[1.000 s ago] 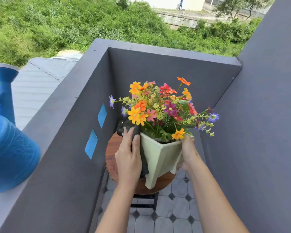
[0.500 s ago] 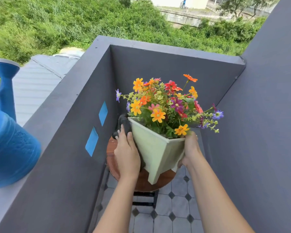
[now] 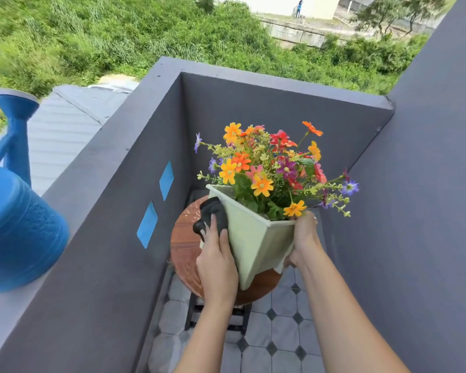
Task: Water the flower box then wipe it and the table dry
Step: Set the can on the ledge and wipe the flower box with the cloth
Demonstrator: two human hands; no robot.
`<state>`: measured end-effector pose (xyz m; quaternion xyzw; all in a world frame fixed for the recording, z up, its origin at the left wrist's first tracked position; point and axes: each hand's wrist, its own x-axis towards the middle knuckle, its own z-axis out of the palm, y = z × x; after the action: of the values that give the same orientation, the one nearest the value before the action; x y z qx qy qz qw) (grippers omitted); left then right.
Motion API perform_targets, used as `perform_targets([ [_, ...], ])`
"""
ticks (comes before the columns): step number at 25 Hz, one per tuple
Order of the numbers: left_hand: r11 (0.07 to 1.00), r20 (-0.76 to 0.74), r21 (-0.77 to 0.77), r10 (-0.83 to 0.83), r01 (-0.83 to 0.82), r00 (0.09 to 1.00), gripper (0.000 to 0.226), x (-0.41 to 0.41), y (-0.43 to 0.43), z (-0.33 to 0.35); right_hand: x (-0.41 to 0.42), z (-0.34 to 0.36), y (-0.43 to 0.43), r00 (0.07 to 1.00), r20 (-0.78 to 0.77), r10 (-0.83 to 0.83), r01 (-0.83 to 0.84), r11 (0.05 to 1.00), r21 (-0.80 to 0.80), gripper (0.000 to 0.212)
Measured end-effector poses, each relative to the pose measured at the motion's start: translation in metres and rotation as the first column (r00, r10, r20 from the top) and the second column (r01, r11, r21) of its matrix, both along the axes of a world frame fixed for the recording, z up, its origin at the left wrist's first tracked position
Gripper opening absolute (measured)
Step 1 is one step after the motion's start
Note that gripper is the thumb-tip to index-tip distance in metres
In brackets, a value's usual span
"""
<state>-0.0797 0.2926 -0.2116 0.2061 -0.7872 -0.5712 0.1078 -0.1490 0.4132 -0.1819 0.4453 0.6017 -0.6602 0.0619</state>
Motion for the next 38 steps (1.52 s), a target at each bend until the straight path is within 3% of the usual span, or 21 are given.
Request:
perform_targets([
  [3, 1.0, 0.054, 0.025, 0.015, -0.016, 0.998, 0.041, 0.012, -0.001, -0.014, 0.002, 0.002, 0.0, 1.0, 0.014, -0.026, 0.026, 1.0, -0.002, 0.058],
  [4, 1.0, 0.036, 0.007, -0.011, 0.011, 0.999, 0.04, 0.019, 0.0, -0.014, 0.001, 0.0, 0.001, 0.999, 0.017, -0.036, 0.036, 0.999, 0.0, 0.061],
  [6, 0.997, -0.065, -0.024, -0.081, 0.08, 0.995, 0.038, 0.032, 0.003, -0.011, 0.0, 0.003, 0.001, 1.0, -0.017, -0.014, 0.014, 1.0, 0.017, 0.048],
  [9, 0.942, -0.296, -0.275, -0.274, 0.193, 0.915, 0.037, 0.042, 0.006, -0.002, -0.003, 0.002, 0.003, 0.999, -0.051, 0.021, -0.019, 0.999, 0.041, 0.05],
  [11, 0.853, -0.373, -0.47, -0.424, 0.226, 0.825, 0.039, 0.042, 0.007, -0.012, -0.005, -0.003, 0.005, 0.999, -0.039, 0.033, -0.032, 0.999, 0.036, 0.064],
  [12, 0.853, -0.375, -0.476, -0.418, 0.215, 0.828, 0.038, 0.042, 0.005, -0.019, -0.003, -0.002, 0.004, 0.999, -0.021, 0.026, -0.026, 0.999, 0.029, 0.07],
  [16, 0.961, -0.297, -0.258, -0.18, 0.103, 0.938, 0.054, 0.064, 0.004, -0.038, -0.004, -0.006, 0.01, 1.0, 0.003, 0.02, -0.02, 1.0, 0.023, 0.048],
  [20, 0.87, -0.41, -0.458, -0.388, 0.181, 0.826, 0.043, 0.074, 0.022, -0.028, -0.009, -0.009, 0.015, 0.998, -0.037, 0.043, -0.04, 0.996, 0.08, 0.023],
  [24, 0.882, -0.393, -0.452, -0.333, 0.135, 0.857, 0.037, 0.029, 0.026, -0.007, -0.01, -0.004, 0.01, 0.998, 0.027, 0.055, -0.056, 0.998, 0.021, 0.063],
  [26, 0.879, -0.399, -0.457, -0.337, 0.134, 0.853, 0.037, 0.022, 0.026, -0.008, -0.015, -0.017, 0.019, 0.997, 0.036, 0.067, -0.066, 0.998, -0.012, 0.071],
  [29, 0.932, -0.372, -0.353, -0.217, 0.078, 0.902, 0.039, 0.017, 0.024, -0.004, -0.013, -0.02, 0.026, 0.994, 0.023, 0.108, -0.107, 0.994, -0.033, 0.045],
  [34, 0.984, -0.132, -0.178, -0.001, -0.023, 0.991, 0.04, -0.02, -0.005, 0.008, -0.005, -0.021, 0.032, 0.985, 0.028, 0.169, -0.168, 0.985, -0.027, 0.032],
  [36, 0.991, -0.05, -0.132, 0.023, -0.029, 0.999, 0.038, -0.032, -0.016, 0.013, -0.005, -0.02, 0.037, 0.99, 0.005, 0.143, -0.143, 0.988, -0.054, 0.021],
  [38, 0.999, 0.025, -0.044, 0.012, -0.01, 1.0, 0.038, -0.044, -0.029, 0.006, -0.005, -0.025, 0.043, 0.994, 0.022, 0.107, -0.105, 0.993, -0.054, 0.025],
])
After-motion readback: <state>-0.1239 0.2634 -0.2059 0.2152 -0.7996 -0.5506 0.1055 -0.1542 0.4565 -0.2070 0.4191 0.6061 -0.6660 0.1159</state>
